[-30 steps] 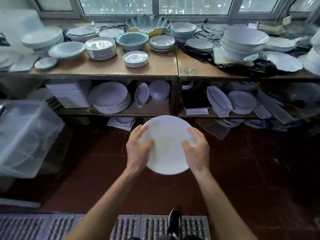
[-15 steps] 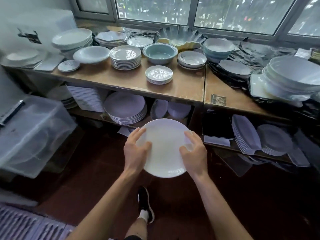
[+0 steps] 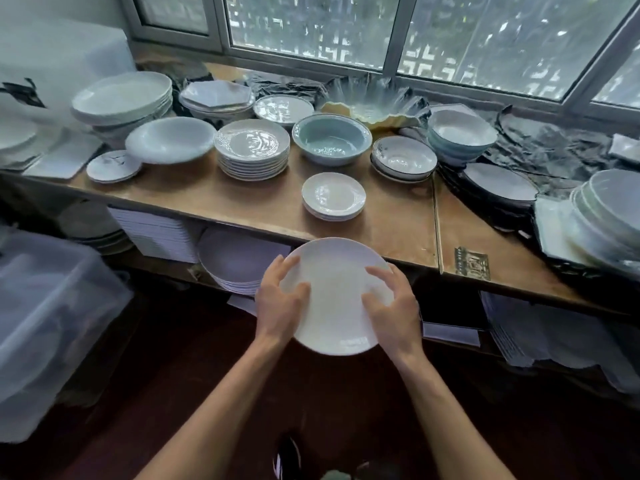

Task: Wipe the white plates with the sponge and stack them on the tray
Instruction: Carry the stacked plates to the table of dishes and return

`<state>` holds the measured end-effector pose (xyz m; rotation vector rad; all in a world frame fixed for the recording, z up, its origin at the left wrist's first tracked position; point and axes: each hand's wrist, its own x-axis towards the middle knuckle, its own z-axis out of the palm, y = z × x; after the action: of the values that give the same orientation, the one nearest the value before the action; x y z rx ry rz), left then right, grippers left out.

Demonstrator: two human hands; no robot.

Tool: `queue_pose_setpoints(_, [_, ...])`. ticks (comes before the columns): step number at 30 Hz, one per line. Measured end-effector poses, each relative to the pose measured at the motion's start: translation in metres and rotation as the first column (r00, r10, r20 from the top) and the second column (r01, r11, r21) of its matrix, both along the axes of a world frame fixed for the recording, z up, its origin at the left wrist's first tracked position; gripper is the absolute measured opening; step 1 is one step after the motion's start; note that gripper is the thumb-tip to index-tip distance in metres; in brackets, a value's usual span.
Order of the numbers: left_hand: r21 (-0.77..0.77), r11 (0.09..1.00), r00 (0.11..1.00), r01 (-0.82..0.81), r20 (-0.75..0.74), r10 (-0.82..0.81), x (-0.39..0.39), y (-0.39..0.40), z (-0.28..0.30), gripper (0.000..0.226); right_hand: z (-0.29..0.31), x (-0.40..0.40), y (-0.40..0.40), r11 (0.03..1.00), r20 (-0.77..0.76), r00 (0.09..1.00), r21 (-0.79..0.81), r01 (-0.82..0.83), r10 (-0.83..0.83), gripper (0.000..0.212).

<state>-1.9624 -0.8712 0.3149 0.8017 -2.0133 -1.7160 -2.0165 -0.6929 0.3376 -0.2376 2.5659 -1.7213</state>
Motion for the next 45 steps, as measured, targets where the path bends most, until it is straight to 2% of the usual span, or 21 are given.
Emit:
queue_pose_setpoints(6, [0.014,1.000,1.000,-0.003,-0.005,0.003,-0.062,-0.040,0.000,0.054,0.000,-0.060,-0.040,1.000,-0.004,1.000,-0.020,0.013,-0.013,0.043])
queue_pose_setpoints(13, [-0.003,1.000,0.999,-0.009,0.037,0.009,-0.143,-0.064,-0.013,0.053,-0.022,-0.146,-0.062,0.999,0.015,0.999,-0.003,-0.051,0.051,0.044])
queue_pose_setpoints(20, [-0.087,0.996,0.998,0.019,0.068,-0.013,-0.246,-0.089,-0.027,0.052,-0.040,-0.254,-0.089,1.000,0.047,0.999,0.005,-0.012,0.012,0.047])
queue_pose_setpoints(25, [-0.088,0.995,0.994,0.044,0.105,-0.035,-0.303,-0.099,-0.043,0.053,-0.055,-0.309,-0.097,1.000,0.054,0.999,0.014,-0.008,0.007,0.046])
queue_pose_setpoints(36, [-0.043,0.993,0.974,0.113,0.205,-0.102,-0.383,-0.128,-0.085,0.039,-0.101,-0.368,-0.126,0.991,0.102,0.991,0.109,0.073,-0.084,0.038])
queue_pose_setpoints(45, [0.011,0.989,0.960,0.150,0.236,-0.148,-0.406,-0.147,-0.101,0.033,-0.125,-0.381,-0.144,0.974,0.063,0.985,0.176,0.144,-0.158,0.037])
